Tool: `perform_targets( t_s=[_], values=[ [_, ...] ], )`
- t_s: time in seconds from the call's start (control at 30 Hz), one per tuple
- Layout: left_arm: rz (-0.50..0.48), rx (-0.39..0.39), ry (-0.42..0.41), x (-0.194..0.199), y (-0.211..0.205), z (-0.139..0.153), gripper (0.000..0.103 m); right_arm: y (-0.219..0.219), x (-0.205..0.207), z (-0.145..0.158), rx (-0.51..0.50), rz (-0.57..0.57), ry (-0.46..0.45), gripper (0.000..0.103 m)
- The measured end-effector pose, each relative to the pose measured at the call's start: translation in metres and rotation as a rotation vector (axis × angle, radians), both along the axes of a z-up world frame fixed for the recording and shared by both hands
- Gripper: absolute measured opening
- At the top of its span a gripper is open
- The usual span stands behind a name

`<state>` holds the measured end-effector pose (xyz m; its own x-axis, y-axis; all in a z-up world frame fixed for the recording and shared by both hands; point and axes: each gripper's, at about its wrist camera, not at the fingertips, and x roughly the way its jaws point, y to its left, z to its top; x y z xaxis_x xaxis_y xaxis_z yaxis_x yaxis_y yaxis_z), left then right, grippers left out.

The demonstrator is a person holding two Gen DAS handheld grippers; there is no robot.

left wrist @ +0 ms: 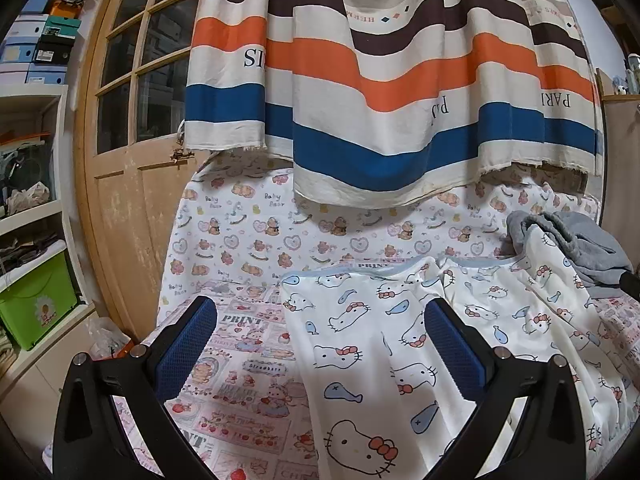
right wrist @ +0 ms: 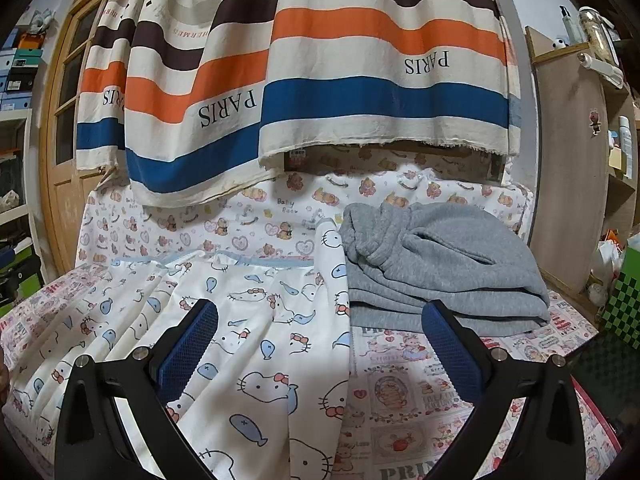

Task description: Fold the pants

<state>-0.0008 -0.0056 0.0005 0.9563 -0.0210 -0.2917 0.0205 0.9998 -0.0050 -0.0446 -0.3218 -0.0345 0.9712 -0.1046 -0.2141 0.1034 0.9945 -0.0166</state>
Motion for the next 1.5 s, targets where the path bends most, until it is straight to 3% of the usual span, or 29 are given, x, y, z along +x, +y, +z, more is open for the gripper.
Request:
perform_targets(
  t_s=[0.2, 0.3, 0.4, 0.47, 0.6, 0.77, 0.97, 1.1, 1.33, 1.5],
  values=[
    [-0.007, -0.006, -0.024, -0.003, 0.001, 0.0, 0.103, 0.003, 0.003, -0.003, -0.011, 0.022, 0.018, 0.103],
    [-0.056, -0.004, -0.114, -0.019, 0.005, 0.004, 0.103, 0.007, 0.001, -0.002, -0.029, -0.019, 0.002, 0.103],
    [-0.018, 0.072, -0.205, -0.034, 0.002, 0.01, 0.103, 0.012, -0.002, 0.002, -0.056, -0.057, -0.025, 0.103],
    [-0.015, 0.091, -0.205, -0.037, 0.0, 0.015, 0.103, 0.016, -0.005, 0.008, -0.069, -0.086, -0.041, 0.103],
    [-0.044, 0.066, -0.212, -0.046, 0.004, 0.027, 0.103, 0.02, -0.012, 0.023, -0.035, -0.06, -0.038, 0.103],
    [-0.009, 0.035, -0.234, -0.062, 0.013, 0.034, 0.103, 0.033, -0.023, 0.041, -0.043, -0.068, -0.055, 0.103],
    [-0.038, 0.021, -0.217, -0.076, 0.024, 0.038, 0.103, 0.049, -0.029, 0.042, -0.054, -0.13, -0.053, 0.103],
    [0.005, 0.026, -0.216, -0.085, 0.031, 0.032, 0.103, 0.056, -0.033, 0.039, -0.065, -0.145, -0.047, 0.103],
    [0.046, 0.003, -0.191, -0.098, 0.053, 0.022, 0.103, 0.074, -0.051, 0.028, 0.027, -0.001, -0.024, 0.102],
    [0.084, -0.005, -0.168, -0.104, 0.069, 0.017, 0.103, 0.116, -0.061, 0.021, 0.012, 0.136, -0.016, 0.09]
  ],
)
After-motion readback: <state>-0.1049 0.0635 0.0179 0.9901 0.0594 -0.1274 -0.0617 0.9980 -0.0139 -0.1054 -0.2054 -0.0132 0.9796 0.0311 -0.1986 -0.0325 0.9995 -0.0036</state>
